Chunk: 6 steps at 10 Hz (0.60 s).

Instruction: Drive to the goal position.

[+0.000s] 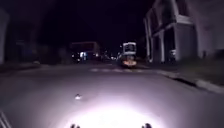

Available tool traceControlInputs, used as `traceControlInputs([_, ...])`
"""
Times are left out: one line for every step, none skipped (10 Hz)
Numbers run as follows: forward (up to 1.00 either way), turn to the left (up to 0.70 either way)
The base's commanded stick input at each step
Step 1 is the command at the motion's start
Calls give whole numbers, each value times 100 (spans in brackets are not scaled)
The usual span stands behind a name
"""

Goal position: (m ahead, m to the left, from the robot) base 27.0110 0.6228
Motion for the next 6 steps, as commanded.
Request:
traceControlInputs([85,0])
traceControlInputs([85,0])
traceControlInputs([85,0])
traceControlInputs([85,0])
traceControlInputs([85,0])
traceControlInputs([85,0])
